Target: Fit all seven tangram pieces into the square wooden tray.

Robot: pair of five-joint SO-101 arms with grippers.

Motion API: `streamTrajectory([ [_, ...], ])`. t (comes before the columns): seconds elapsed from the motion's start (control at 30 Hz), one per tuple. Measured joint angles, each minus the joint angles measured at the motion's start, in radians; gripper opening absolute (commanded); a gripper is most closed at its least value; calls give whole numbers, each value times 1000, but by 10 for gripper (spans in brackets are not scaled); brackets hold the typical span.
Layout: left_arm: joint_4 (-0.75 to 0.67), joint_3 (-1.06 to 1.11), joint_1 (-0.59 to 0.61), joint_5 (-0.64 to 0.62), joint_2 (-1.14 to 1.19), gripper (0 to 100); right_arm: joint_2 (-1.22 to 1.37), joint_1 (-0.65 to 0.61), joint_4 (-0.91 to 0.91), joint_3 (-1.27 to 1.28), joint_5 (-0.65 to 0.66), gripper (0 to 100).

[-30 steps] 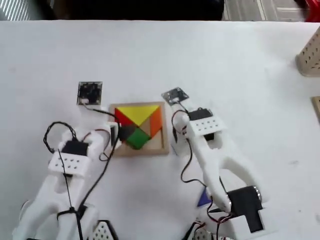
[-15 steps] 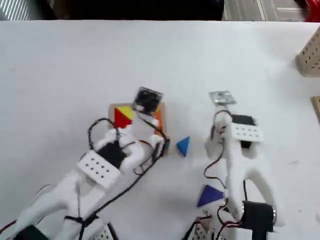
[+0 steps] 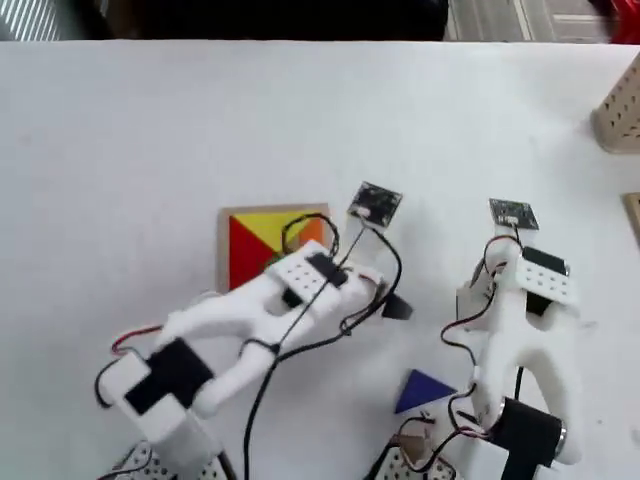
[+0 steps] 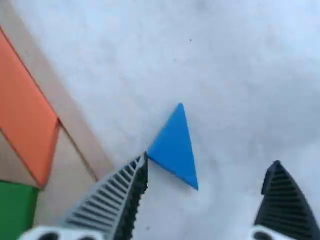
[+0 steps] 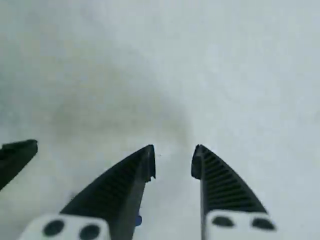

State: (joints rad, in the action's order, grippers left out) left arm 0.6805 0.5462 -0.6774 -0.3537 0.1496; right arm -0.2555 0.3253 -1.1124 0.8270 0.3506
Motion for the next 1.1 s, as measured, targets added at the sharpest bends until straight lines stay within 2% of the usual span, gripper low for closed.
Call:
streamTrajectory([
  [0.27,0,-104,34,0,97,344,3,0,0,0,5,130],
  [0.43,18,-107,35,0,97,159,8,0,0,0,5,130],
  [0.5,52,-107,35,0,97,127,9,-2,0,0,5,130],
  [0.7,81,-118,35,0,97,219,9,0,0,0,5,130],
  [1.1,89,-118,23,48,97,225,9,0,0,0,5,130],
])
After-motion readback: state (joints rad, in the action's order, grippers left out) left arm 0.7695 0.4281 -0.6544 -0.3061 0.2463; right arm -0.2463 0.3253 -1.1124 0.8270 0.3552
